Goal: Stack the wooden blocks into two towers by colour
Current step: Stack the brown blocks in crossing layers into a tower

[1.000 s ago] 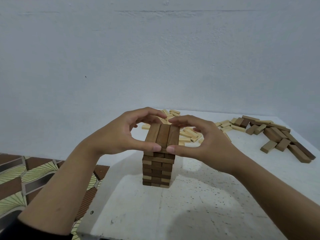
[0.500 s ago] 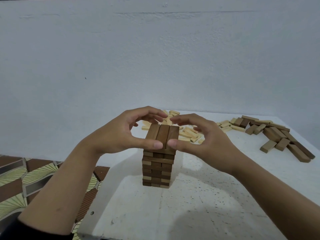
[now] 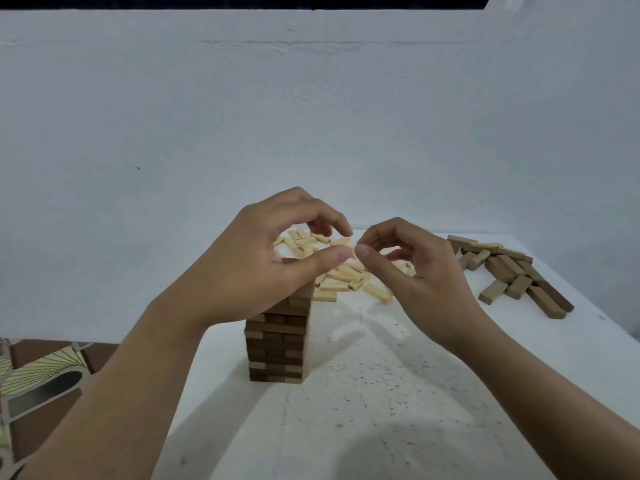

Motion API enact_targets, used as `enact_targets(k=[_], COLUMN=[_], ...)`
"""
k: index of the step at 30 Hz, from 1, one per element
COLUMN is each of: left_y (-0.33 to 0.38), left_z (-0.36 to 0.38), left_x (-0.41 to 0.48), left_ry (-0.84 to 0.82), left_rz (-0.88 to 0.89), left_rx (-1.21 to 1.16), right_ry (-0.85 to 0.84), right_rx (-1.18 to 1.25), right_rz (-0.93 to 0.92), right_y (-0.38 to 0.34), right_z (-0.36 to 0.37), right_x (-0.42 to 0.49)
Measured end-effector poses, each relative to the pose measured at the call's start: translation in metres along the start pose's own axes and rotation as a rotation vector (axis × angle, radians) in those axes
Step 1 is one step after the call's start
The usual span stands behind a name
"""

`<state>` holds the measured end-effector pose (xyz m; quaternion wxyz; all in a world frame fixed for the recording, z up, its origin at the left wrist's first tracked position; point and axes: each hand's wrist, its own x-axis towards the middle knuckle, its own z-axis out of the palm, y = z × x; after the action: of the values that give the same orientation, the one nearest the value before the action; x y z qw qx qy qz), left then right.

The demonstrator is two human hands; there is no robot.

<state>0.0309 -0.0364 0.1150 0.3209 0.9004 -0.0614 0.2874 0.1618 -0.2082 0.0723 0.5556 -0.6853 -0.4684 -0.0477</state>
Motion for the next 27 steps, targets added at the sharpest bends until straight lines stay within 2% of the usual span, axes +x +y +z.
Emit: enact_targets(k=[7, 11, 15, 18, 23, 27], left_y=[0.035, 0.043, 0.021, -0.003, -0.037, -0.054], left_z=[0.051, 0.11, 0.181, 0.221, 0.26, 0.282], left_x=[0.009, 0.018, 0.04, 0.06, 0.09, 0.109], left_ry=[-0.035, -0.12, -0.261, -0.288, -0.219, -0.249], left_rz=[0.075, -0.006, -0.176, -0.268, -0.292, -0.282], left_rx=[0.159, 0.151, 0.197, 0.26, 0.327, 0.406], right_ry=[0.058, 0.053, 0.021, -0.01, -0.073, -0.134], right_rx=[-0.074, -0.249, -0.56, -0.757, -0.978, -1.057], right_rz=[0.026, 0.113, 0.206, 0.226, 0.272, 0.307], right_y=[0.019, 0.054, 0.113, 0.145, 0.172, 0.185], right_z=[-0.036, -0.067, -0.099, -0.117, -0.135, -0.139], right_x=[-0.021, -0.033, -0.044, -0.048, -0.034, -0.019])
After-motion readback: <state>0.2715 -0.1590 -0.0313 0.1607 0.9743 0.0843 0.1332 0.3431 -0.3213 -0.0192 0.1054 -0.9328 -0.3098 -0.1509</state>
